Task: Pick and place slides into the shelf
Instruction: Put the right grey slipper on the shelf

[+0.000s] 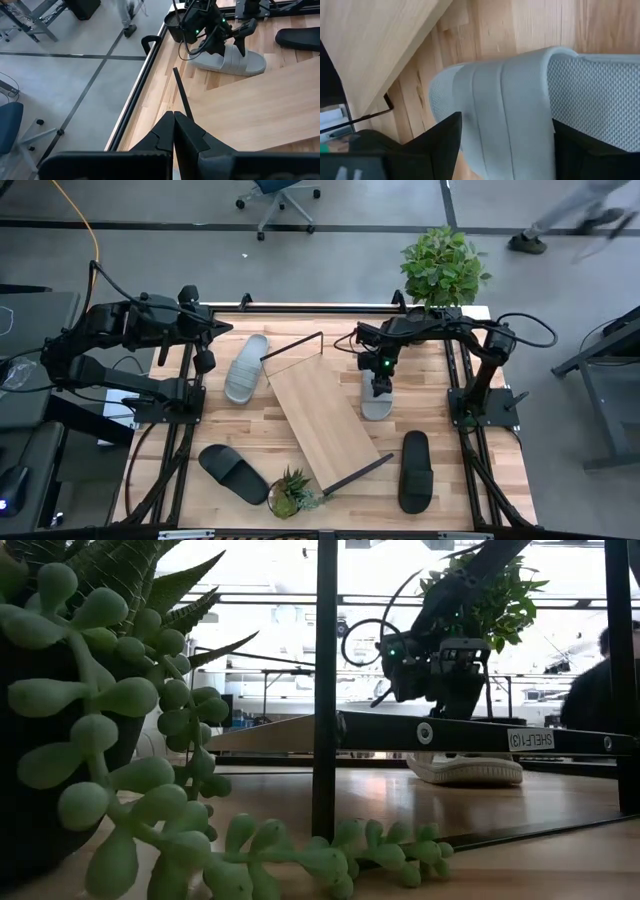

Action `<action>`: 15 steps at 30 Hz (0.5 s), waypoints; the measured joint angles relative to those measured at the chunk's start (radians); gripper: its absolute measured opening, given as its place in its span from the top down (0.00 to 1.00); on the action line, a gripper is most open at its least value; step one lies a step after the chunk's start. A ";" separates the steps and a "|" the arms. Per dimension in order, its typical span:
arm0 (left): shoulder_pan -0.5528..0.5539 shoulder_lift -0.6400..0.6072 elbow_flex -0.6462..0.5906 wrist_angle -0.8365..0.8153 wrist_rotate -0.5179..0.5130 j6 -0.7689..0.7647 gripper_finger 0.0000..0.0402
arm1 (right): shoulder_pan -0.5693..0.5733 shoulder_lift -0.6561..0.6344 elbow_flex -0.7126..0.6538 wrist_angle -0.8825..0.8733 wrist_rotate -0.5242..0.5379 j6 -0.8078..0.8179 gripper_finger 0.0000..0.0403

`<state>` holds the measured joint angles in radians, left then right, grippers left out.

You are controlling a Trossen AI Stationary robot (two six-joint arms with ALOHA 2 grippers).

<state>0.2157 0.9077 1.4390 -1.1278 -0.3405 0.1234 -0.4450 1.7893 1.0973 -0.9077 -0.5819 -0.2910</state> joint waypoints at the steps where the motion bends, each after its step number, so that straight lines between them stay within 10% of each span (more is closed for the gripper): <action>1: 0.000 0.000 0.000 0.000 0.000 0.000 1.00 | 0.000 0.000 0.000 -0.002 0.000 -0.002 0.44; 15: 0.000 0.000 0.000 -0.001 0.000 0.002 1.00 | 0.000 0.000 0.000 -0.013 -0.003 -0.024 0.71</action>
<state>0.2157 0.9077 1.4391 -1.1286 -0.3408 0.1249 -0.4446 1.7889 1.0974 -0.9203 -0.5854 -0.3150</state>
